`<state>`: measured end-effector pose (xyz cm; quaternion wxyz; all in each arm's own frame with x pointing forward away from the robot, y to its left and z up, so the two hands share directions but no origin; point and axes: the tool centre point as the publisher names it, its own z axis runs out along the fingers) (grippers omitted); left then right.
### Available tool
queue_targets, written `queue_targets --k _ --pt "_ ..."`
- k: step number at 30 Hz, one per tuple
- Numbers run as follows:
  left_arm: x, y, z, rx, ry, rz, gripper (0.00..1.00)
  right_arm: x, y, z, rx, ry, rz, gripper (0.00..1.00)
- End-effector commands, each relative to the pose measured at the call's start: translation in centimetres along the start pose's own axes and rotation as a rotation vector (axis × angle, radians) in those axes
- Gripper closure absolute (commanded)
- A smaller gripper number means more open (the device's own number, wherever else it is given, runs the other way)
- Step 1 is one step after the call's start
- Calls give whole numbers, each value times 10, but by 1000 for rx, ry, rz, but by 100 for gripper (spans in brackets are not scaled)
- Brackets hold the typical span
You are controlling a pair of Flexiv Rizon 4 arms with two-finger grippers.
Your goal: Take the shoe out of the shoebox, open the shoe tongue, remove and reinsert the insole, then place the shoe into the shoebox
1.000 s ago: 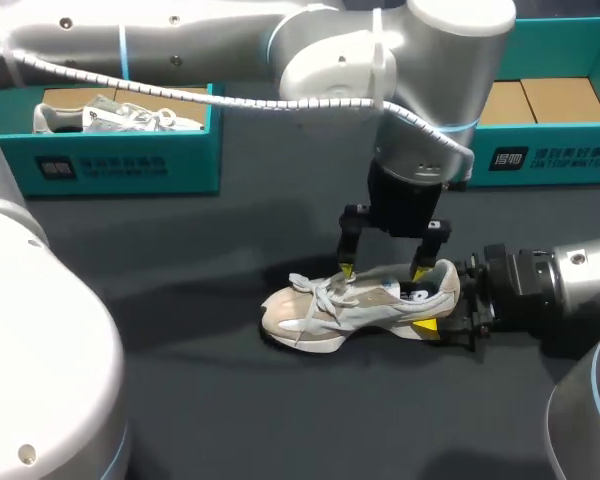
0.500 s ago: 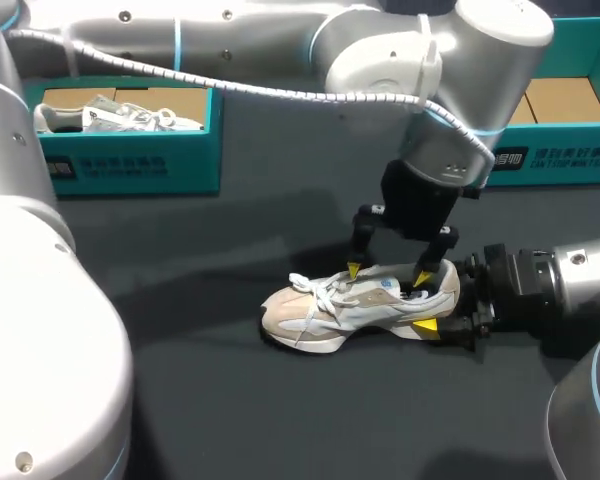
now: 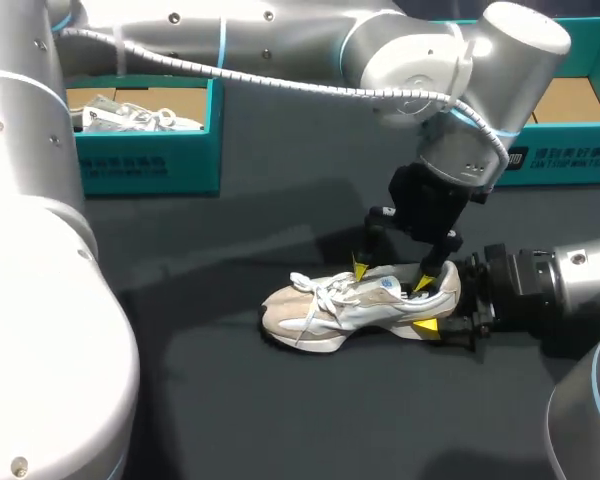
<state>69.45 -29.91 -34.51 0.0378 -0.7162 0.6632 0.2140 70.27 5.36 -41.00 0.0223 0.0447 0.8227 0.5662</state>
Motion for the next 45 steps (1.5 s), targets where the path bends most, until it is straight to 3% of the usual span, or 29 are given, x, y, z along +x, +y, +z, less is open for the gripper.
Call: queue_targets --k 1,7,19,34,40,42,45 --pt "9 0 2 -10 -90 -429 0 0 1 1 4 0 0 100" --pt "6 1 5 -23 -109 -432 0 0 1 1 4 0 0 100" --pt "-18 19 7 -25 -123 -439 0 0 1 1 4 0 0 100" --pt "-32 13 11 -38 -125 -481 0 0 1 1 4 0 0 100" --pt "-41 17 8 -64 -102 -462 9 0 1 1 4 0 0 100" --pt "-44 19 7 -73 -93 -450 18 0 1 1 4 0 0 100" --pt "-47 22 5 -72 -85 -445 23 0 1 1 4 0 0 100"
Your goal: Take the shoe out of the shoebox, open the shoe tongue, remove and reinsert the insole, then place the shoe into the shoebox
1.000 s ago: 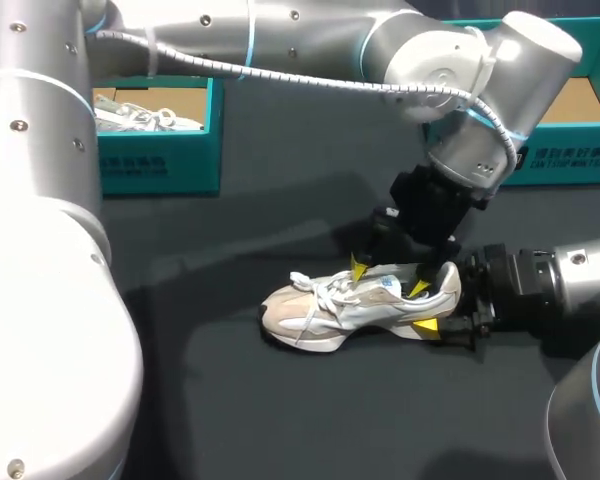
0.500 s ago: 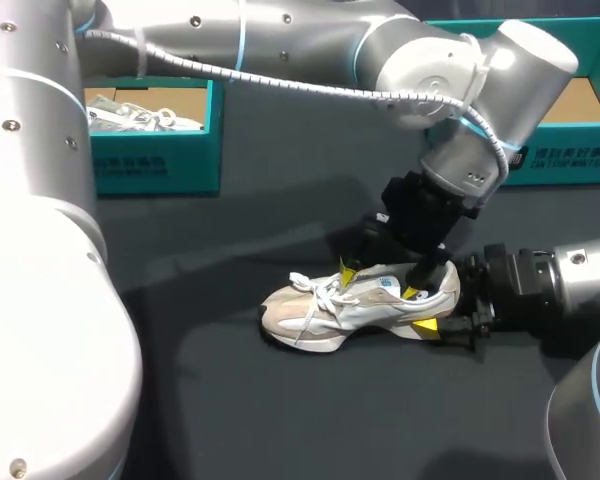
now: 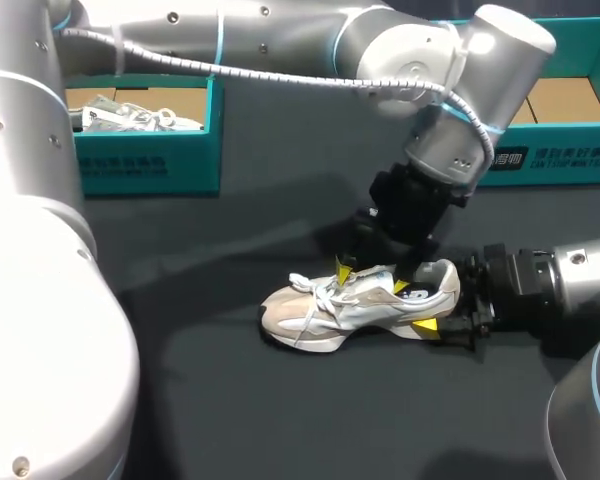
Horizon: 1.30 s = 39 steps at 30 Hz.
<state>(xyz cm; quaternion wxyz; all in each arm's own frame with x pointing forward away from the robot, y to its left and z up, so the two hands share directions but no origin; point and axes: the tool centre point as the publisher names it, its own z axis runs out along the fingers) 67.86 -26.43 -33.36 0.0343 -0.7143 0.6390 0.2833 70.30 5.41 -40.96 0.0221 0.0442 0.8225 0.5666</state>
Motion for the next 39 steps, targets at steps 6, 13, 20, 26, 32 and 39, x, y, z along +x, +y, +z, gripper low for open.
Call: queue_targets --k 6,13,20,26,32,39 --pt "-9 10 -1 13 39 -395 36 0 1 1 5 -1 0 100" --pt "-6 10 -4 16 44 -386 51 0 1 1 5 -1 0 100" --pt "-3 1 -9 23 47 -347 52 0 1 1 5 -1 0 100" --pt "0 -3 -15 29 44 -333 62 0 1 1 5 -1 0 100" --pt "-4 2 -13 46 56 -323 100 0 1 1 5 -1 0 100" --pt "-32 14 -7 76 156 -333 100 0 1 1 5 -1 0 100"
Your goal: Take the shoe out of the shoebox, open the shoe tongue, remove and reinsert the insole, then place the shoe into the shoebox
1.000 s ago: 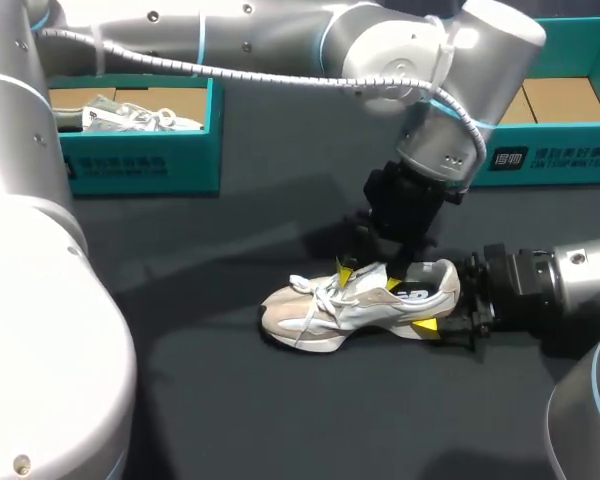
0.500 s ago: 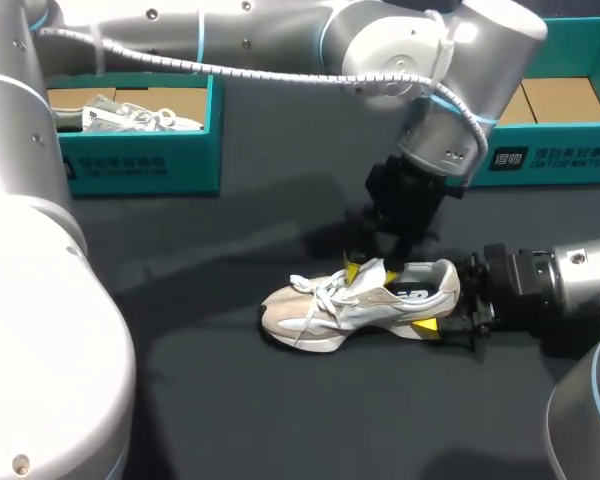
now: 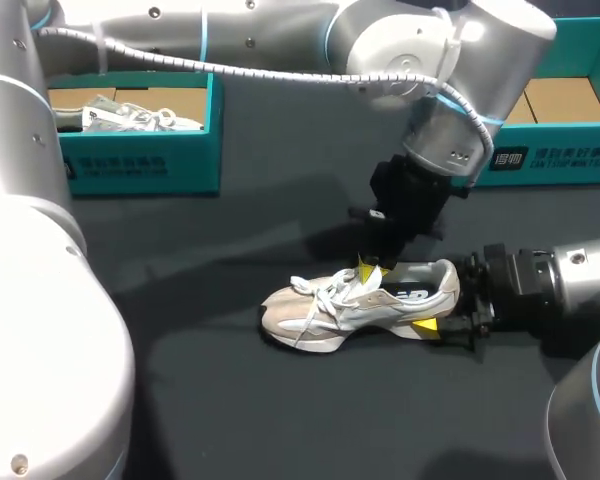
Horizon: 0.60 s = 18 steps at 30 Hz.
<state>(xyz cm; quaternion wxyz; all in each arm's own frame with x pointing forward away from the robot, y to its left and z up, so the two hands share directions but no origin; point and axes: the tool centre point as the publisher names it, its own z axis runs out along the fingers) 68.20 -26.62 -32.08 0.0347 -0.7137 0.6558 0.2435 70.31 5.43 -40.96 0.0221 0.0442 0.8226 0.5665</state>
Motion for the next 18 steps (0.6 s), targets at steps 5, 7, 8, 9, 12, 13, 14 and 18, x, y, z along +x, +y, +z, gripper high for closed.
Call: queue_targets --k 5,7,8,9,12,13,14,18 --pt "-51 17 5 22 204 -380 100 0 0 1 5 -1 1 100" --pt "-58 17 6 19 240 -401 100 0 0 1 5 -1 1 100" --pt "-61 17 7 22 255 -411 100 0 0 1 5 -1 1 100" --pt "-64 17 8 16 270 -420 100 0 0 1 5 -1 1 100" --pt "-71 17 11 20 313 -442 100 0 0 1 5 -1 1 100" --pt "-73 17 12 22 324 -445 100 0 0 1 5 -1 1 100" --pt "-75 17 14 27 336 -455 100 0 0 1 5 -1 1 100" --pt "-84 15 23 23 363 -491 100 0 0 1 5 -1 1 100"
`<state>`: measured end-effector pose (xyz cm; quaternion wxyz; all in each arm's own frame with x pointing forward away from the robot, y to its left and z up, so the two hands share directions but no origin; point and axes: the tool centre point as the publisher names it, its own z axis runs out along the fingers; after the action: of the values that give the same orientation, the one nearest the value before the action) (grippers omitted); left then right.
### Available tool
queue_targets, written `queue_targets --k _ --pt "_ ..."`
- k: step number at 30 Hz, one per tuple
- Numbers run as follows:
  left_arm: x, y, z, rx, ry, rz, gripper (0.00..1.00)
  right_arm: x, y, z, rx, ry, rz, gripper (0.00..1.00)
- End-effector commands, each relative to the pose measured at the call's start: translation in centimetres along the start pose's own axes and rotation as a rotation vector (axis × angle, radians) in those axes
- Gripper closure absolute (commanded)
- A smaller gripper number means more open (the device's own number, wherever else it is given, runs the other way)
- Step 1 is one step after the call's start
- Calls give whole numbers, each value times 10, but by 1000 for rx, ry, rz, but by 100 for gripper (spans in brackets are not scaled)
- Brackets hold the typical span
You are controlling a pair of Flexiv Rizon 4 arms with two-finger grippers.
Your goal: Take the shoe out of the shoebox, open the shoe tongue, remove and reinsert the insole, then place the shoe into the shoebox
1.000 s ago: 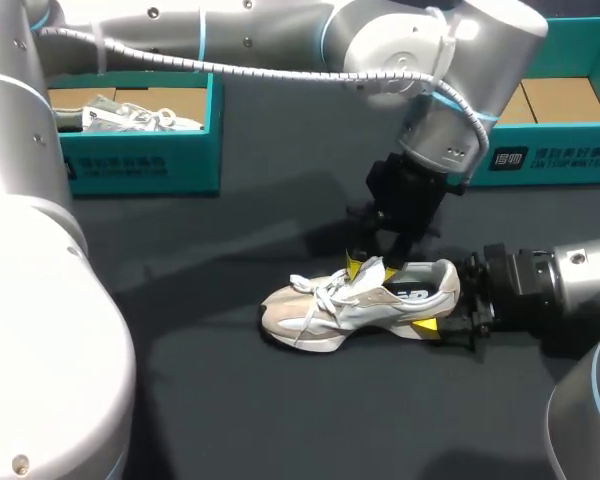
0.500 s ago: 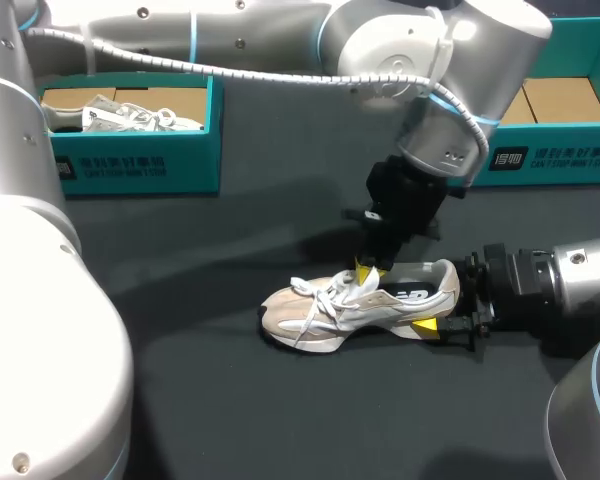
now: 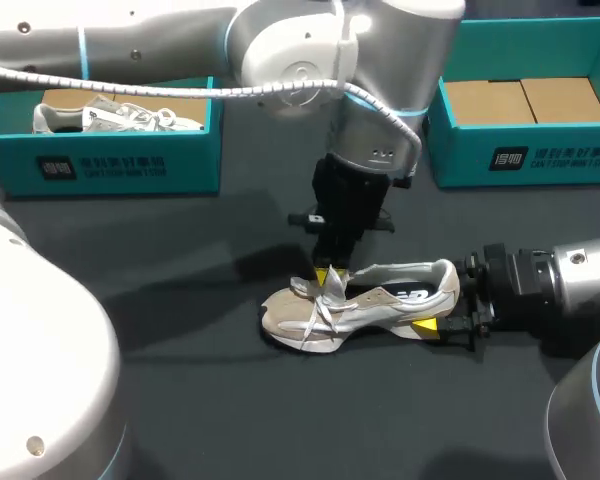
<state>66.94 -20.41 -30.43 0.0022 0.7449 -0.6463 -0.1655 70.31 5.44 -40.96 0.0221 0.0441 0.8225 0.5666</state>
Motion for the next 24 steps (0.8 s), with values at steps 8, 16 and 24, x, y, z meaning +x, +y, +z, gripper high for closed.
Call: queue_targets --k 8,16,24 --pt "-33 4 20 11 180 -509 100 0 0 1 5 -1 1 100" --pt "-38 -1 35 14 135 -526 80 0 0 1 5 -1 1 100" --pt "-47 -3 53 29 64 -529 55 0 0 1 5 -1 1 100"
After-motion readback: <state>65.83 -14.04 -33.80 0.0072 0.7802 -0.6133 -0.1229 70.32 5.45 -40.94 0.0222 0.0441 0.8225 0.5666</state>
